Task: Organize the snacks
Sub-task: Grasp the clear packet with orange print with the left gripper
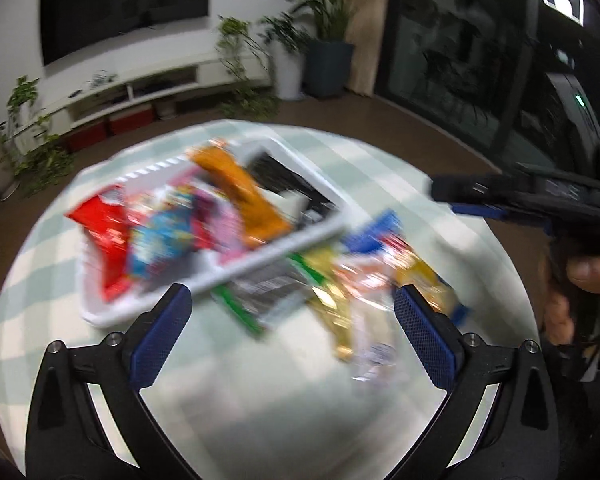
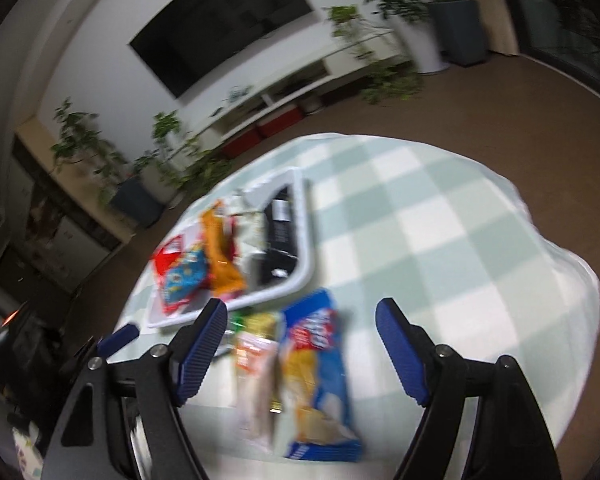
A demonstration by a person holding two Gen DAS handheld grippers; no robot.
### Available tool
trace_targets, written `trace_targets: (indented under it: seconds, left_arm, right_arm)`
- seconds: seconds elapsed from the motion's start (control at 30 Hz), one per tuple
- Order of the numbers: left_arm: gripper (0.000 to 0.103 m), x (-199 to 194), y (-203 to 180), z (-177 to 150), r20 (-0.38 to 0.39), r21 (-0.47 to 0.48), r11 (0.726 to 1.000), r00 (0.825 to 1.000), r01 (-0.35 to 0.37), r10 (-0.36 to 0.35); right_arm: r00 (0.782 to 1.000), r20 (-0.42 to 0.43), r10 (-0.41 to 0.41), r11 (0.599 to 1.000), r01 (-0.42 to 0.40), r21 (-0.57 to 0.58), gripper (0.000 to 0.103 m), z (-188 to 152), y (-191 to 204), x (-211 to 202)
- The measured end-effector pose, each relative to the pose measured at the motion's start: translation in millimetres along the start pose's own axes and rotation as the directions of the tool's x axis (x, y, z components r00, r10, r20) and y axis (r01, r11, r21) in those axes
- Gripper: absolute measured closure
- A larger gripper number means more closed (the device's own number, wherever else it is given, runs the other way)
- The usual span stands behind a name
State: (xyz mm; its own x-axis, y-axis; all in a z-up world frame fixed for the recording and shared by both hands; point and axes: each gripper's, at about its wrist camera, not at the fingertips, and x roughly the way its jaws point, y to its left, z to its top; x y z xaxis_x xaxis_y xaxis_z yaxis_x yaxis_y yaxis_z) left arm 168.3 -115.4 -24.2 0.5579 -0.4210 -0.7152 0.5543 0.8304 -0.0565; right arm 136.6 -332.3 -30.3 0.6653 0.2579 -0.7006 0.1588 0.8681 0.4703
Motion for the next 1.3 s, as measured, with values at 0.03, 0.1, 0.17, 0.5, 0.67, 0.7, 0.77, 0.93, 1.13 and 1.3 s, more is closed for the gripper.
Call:
trace_targets:
  seconds: [0.03,0.1,0.17,0.5,0.67,0.7,0.77,0.93,1.13,1.3]
  left_arm:
    - [0.0,3,-12,-3,-0.011,0.015,1.0,1.0,0.004,-0.003]
    - [0.0,10,-34,-7,-0.029,0.04,0.999,1.0,-0.001,0.002]
    - [0.0,18,-47,-11,-0.044,0.045,0.999,0.999,-0.025,0.027]
    - [0.027,52,-56,-11,-0.132,0.01,0.996,0.987,-0.089,0.09]
    - [0.043,64,-53,-16,-0.163,0.0,0.996,0.983,-0.088,0.087]
    - [0.048,66,-53,-17,-0.164,-0.006,0.997,0.983,-0.082,0.08]
    - [0.051,70,-53,-18,-0.176,-0.008,0.998,0.982,-0.069,0.067]
    - [0.056,73,-51,-19,-0.189,-0.013,0.999,0.982,-0.035,0.032]
    - [0.059,77,-48,-17,-0.199,-0.011,1.0,0.98,0.002,-0.004]
    - [0.062,74,-46,-18,-0.204,-0.011,1.0,0.979,0.024,-0.026]
  right_arm:
    - [1.0,0.001,-0.014,1.0,0.014,0.007,0.024,-2,-4,1]
    - [1.0,0.002,-0.02,1.0,0.02,0.01,0.024,-5,-9,2]
    - [0.999,0.004,-0.038,0.999,0.038,-0.009,0.024,-9,-10,2]
    - [0.999,-0.031,-0.03,0.999,0.031,0.028,0.024,-15,-24,9]
    - [0.998,-0.053,-0.03,0.999,0.032,0.026,0.024,-18,-22,12]
    - [0.998,-0.054,-0.029,0.999,0.03,0.024,0.024,-18,-22,12]
    - [0.998,-0.057,-0.026,0.999,0.027,0.022,0.024,-19,-22,12]
    - [0.996,-0.081,-0.026,0.999,0.027,0.018,0.024,-21,-20,16]
    - [0.994,-0.102,-0.033,0.999,0.033,0.005,0.027,-24,-18,21]
    - [0.993,-0.114,-0.043,0.999,0.043,-0.003,0.028,-25,-18,24]
